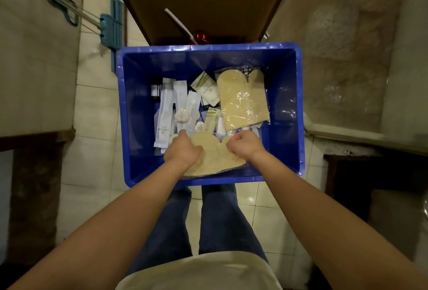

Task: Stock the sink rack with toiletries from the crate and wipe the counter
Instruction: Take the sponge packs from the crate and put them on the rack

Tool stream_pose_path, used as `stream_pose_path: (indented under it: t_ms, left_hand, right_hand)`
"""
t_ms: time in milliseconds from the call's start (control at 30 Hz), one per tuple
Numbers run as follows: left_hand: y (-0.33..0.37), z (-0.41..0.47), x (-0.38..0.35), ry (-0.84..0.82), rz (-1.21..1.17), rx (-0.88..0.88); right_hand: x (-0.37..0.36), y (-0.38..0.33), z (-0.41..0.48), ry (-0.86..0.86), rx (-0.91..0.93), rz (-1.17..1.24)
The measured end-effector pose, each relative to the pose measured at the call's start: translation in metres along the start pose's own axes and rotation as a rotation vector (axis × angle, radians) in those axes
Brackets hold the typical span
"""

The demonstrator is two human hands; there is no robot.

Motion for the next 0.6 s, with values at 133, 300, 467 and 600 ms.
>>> stream_pose_path:
  t_ms: [133, 300, 467, 600]
  left_hand:
    - [0.009, -0.009, 0.013, 0.048, -0.089, -0.076]
    - [0.032, -0.004, 0.019, 0.074, -0.2, -0.194]
    - [0.062, 0.012, 0.019, 0.106, -0.186, -0.261]
    - [0.083, 0.033, 0.017, 0.102, -0.222, -0.286]
  right_hand:
    - [0.01, -0.016, -0.016, 0.03, 0.056, 0.029]
    - [0.037, -0.023, -0.021, 0.208, 0.11, 0.003]
    - [0.068, -0.021, -0.007, 0.312, 0.129, 0.04]
    - [0.086, -0.021, 0.012, 0.345, 0.134, 0.039]
Point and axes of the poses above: each hand's wrist, its own z-axis towards the middle knuckle, its own x-axis out of the back of the hand, y = z × x, the point moved 5 cm from there along z, towards the middle knuckle, and after that the axes turned 13 degrees about -y, right-handed, at the moved point
